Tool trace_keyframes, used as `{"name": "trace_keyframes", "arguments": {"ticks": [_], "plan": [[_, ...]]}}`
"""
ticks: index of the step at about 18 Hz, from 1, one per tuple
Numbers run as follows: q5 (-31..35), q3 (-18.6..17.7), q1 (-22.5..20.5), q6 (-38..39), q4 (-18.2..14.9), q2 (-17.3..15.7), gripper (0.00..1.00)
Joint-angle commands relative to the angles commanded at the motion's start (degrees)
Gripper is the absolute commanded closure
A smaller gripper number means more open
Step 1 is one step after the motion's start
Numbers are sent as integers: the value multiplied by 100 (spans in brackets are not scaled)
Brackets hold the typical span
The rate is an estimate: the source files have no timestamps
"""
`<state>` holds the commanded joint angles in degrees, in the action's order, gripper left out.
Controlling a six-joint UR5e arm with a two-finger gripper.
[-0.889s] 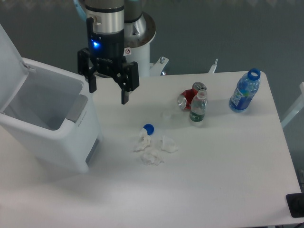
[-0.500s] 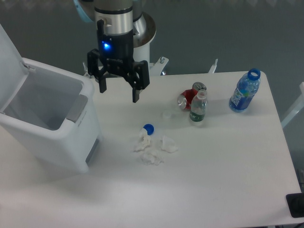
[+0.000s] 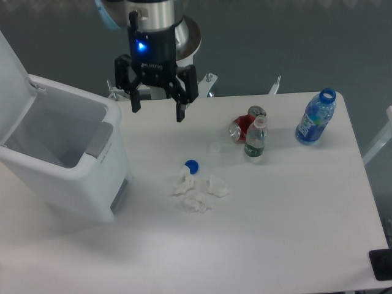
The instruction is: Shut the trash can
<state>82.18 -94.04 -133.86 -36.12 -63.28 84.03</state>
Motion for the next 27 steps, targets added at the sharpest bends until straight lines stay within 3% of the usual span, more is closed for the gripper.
{"name": "trace_keyframes", "arguments": {"ticks": [5, 12, 21, 27], "plan": [[-123, 97, 70, 649, 9, -282, 0], [-509, 299, 439, 2346, 18, -563, 0], [-852, 413, 905, 2655, 26, -677, 0], [-1625, 396, 1125, 2619, 35, -713, 0]]}}
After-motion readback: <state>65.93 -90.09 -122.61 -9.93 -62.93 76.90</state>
